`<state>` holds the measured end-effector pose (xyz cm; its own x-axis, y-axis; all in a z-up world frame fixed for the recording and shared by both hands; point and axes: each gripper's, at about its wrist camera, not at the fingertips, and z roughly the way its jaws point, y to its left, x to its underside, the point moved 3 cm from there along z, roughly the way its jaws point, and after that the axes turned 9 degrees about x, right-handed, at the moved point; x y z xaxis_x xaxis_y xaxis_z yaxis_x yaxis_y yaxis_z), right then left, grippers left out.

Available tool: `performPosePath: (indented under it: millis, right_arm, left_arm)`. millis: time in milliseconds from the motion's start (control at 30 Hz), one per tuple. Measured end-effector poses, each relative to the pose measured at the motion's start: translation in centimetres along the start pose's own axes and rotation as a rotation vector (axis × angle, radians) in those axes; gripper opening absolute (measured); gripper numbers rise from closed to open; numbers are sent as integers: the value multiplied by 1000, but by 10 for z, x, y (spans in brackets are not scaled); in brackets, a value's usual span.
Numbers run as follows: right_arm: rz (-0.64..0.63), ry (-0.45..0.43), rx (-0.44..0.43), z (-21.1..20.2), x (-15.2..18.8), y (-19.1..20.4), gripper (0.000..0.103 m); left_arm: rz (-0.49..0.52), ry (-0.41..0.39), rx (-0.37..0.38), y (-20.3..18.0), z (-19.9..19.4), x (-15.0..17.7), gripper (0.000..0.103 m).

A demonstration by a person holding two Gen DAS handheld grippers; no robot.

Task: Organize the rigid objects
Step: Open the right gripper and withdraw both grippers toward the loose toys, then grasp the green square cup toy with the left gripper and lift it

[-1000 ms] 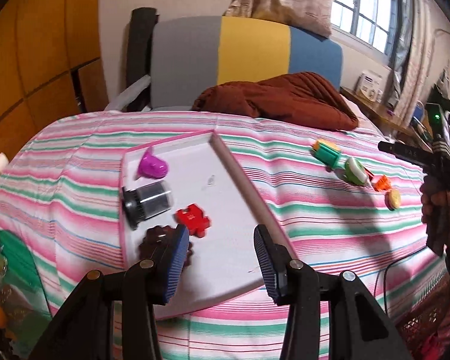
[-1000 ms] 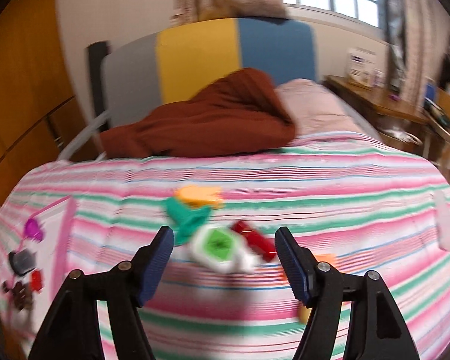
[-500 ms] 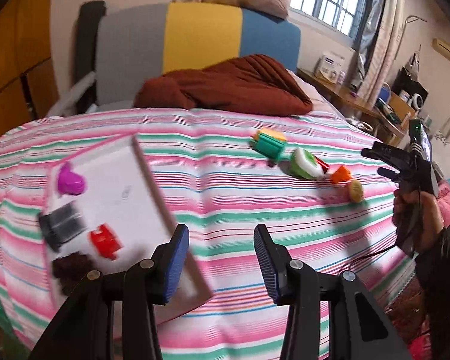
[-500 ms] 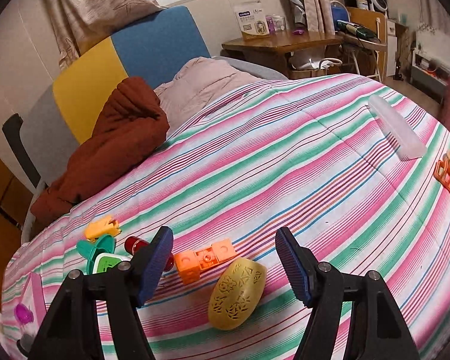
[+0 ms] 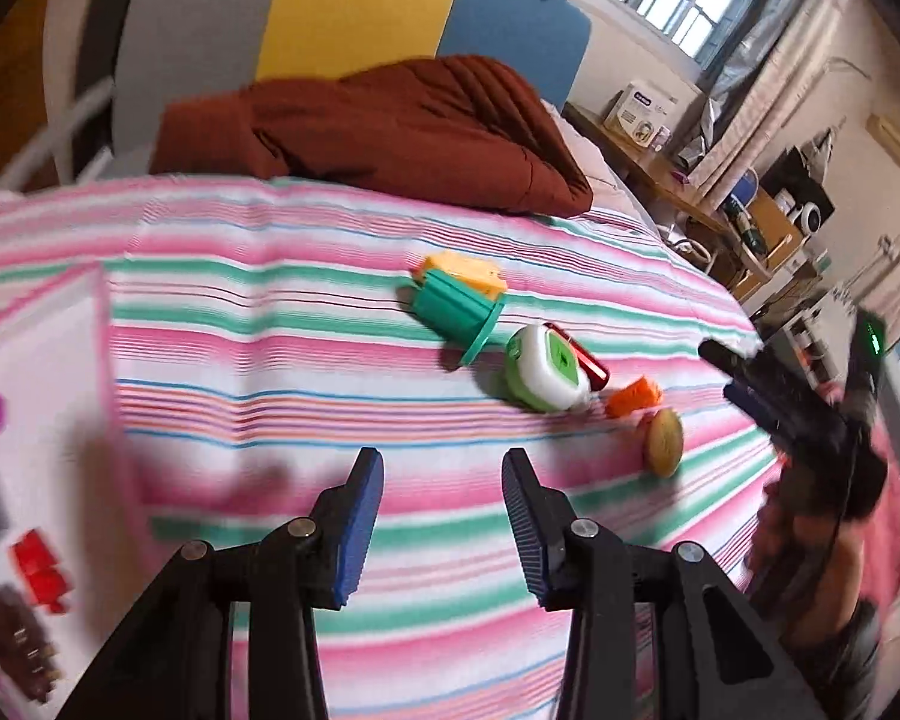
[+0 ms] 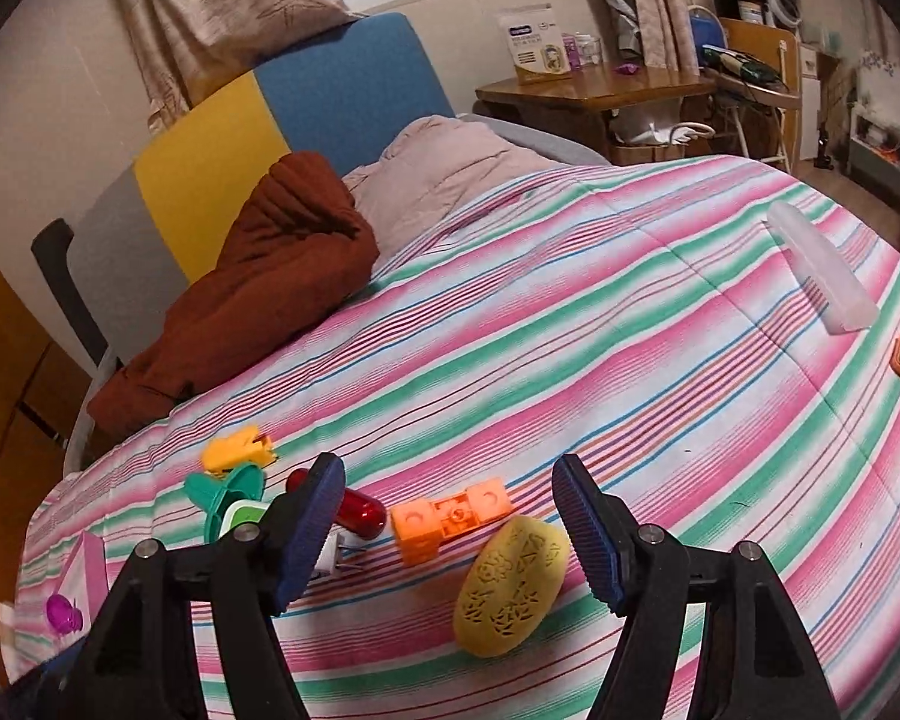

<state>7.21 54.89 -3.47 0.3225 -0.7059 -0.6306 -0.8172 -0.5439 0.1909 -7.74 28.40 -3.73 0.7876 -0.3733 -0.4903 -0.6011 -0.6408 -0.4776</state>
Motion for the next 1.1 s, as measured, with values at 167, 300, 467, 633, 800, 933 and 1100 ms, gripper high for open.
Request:
performPosePath:
  millis: [167,300,467,633,800,933,1100]
  right_arm:
    - [-17,-7,-15,-1,-1,6,72]
    - [-16,-10,-27,-1,-2,7,72]
    - [-20,-15,-49,-2,-4,10,72]
    - [-41,-37,-68,-7,-5,16,73]
    - [-64,-31,-79,-4,-4,21,74]
    - [-81,-30,-81,-2,-3,24,74]
    - [-83,-29,-81,-1,-4,24,74]
  left_arm:
    - [-99,18,47,5,35,-24,42]
    - [-143,24,60,7,58,-41,43]
    - [-212,27,68,15,86,-62,46]
    - [-300,35,68,26,113,-77,49]
    - [-322,48,37,29,137,-84,50]
    - [-226,40,-2,20,141,-84,50]
    - [-88,78,1,17,136,-74,48]
